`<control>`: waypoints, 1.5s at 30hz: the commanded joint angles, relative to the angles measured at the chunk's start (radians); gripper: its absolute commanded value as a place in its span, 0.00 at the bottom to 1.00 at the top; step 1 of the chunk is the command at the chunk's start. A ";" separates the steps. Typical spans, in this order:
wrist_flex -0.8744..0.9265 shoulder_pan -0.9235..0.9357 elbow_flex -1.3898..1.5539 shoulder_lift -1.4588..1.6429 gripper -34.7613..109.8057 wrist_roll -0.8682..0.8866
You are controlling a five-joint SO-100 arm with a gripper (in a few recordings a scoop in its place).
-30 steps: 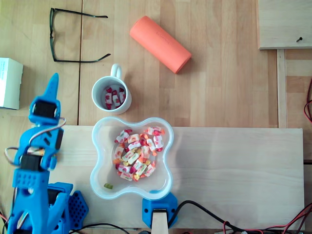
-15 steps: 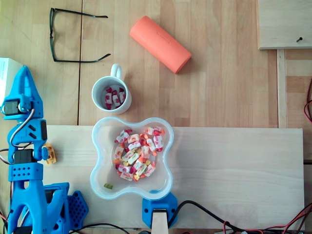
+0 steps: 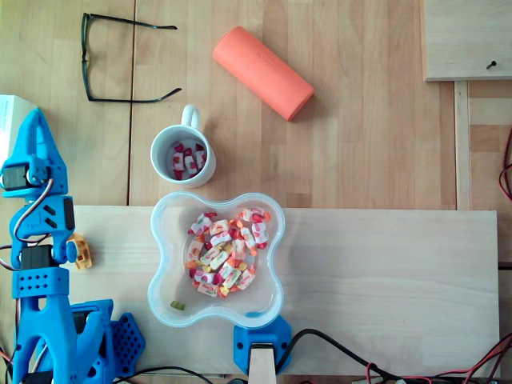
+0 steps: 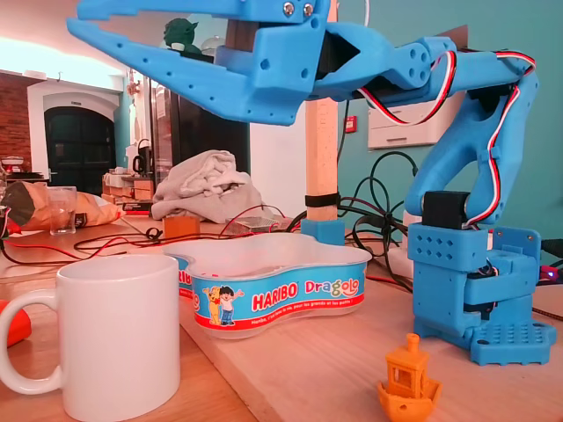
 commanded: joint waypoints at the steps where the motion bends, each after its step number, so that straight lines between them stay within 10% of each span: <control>1: -0.021 -0.008 -0.034 0.034 0.22 -0.003; 28: 0.583 0.101 -0.499 0.034 0.22 0.213; 45: 1.052 0.446 -0.540 0.034 0.22 1.341</control>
